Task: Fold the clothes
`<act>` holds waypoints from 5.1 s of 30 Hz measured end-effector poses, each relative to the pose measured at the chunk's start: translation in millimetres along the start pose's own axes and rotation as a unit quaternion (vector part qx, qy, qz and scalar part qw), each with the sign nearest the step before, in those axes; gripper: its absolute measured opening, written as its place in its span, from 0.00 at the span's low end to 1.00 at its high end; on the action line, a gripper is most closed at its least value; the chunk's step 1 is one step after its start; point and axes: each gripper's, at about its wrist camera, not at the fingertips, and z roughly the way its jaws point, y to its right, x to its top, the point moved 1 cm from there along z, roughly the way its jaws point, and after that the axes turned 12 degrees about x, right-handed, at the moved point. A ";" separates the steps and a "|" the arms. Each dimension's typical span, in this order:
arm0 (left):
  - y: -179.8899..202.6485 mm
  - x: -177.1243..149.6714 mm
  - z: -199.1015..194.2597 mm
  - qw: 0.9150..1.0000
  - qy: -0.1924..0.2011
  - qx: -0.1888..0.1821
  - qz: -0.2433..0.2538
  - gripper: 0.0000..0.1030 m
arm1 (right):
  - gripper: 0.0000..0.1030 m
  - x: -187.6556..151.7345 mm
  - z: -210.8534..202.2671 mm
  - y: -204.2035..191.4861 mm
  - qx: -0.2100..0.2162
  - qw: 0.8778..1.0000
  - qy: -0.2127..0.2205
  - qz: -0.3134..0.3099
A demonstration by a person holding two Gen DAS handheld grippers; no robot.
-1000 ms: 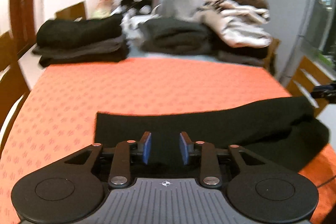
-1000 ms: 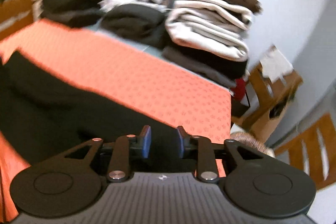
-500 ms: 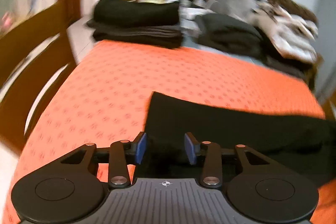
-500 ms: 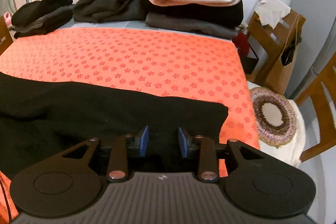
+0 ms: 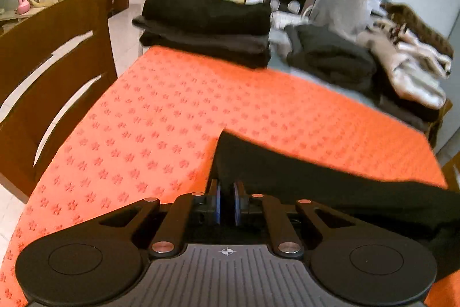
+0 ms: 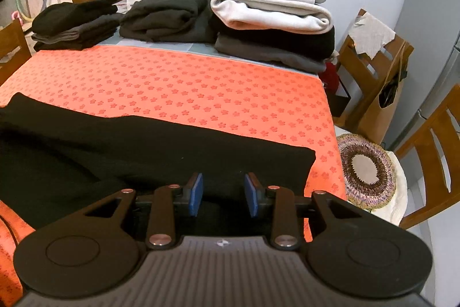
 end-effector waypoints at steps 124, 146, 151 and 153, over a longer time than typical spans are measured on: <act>391.6 -109.6 -67.7 0.907 -0.010 0.325 -0.267 0.13 | 0.07 99.1 69.6 93.6 0.613 0.640 -0.107 -0.452; 384.3 -103.0 -64.0 0.863 0.032 0.357 -0.355 0.25 | 0.23 96.2 59.9 91.2 0.627 0.561 -0.099 -0.531; 387.6 -126.8 -64.9 0.840 0.030 0.362 -0.403 0.24 | 0.24 115.3 75.0 73.6 0.614 0.580 -0.077 -0.530; 388.6 -129.4 -65.5 0.836 0.032 0.364 -0.409 0.24 | 0.24 120.9 84.8 62.8 0.608 0.588 -0.074 -0.529</act>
